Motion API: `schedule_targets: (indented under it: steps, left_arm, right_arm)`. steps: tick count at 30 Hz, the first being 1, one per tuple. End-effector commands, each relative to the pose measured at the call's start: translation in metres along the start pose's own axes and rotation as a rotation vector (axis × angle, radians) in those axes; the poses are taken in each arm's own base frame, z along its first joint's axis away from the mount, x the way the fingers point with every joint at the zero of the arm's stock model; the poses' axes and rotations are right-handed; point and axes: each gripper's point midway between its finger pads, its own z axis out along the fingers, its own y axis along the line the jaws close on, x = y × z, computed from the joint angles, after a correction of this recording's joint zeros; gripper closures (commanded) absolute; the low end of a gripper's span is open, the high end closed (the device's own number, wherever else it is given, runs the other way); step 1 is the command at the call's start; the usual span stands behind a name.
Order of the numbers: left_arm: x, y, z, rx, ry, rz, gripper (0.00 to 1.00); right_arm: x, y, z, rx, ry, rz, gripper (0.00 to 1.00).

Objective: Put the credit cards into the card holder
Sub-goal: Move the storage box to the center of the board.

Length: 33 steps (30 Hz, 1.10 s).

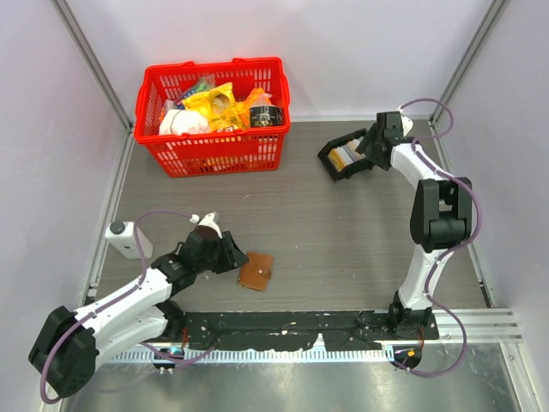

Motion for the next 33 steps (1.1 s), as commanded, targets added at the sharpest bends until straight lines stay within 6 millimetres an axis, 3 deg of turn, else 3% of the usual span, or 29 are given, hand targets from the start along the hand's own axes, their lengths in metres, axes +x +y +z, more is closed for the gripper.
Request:
schedule_targets:
  steps: [1,3,9,20,26,27,33]
  left_arm:
    - [-0.018,-0.015,-0.002,0.034,-0.053,0.023,0.57]
    - [-0.018,-0.013,-0.002,0.023,-0.058,0.022,0.57]
    - [-0.02,-0.013,0.002,0.015,-0.059,0.025,0.56]
    - [-0.02,-0.018,0.009,0.018,-0.037,0.019,0.55]
    - [-0.022,-0.018,0.007,0.012,-0.046,0.009,0.55]
    - [-0.023,-0.018,0.007,0.013,-0.051,0.006,0.55]
    - [-0.025,-0.02,0.007,0.007,-0.052,-0.009,0.53]
  right_arm:
    - [0.0,0.003,0.009,-0.013,0.032,0.007,0.3]
    - [0.007,0.0,0.005,-0.018,0.04,0.019,0.3]
    - [0.034,-0.009,-0.009,-0.065,0.067,0.021,0.43]
    - [0.088,-0.025,-0.051,-0.152,0.164,0.027,0.82]
    - [0.115,-0.029,-0.087,-0.208,0.181,0.066,0.82]
    - [0.127,-0.034,-0.089,-0.197,0.201,0.078,0.82]
    - [0.151,-0.024,-0.13,-0.234,0.158,0.15,0.82]
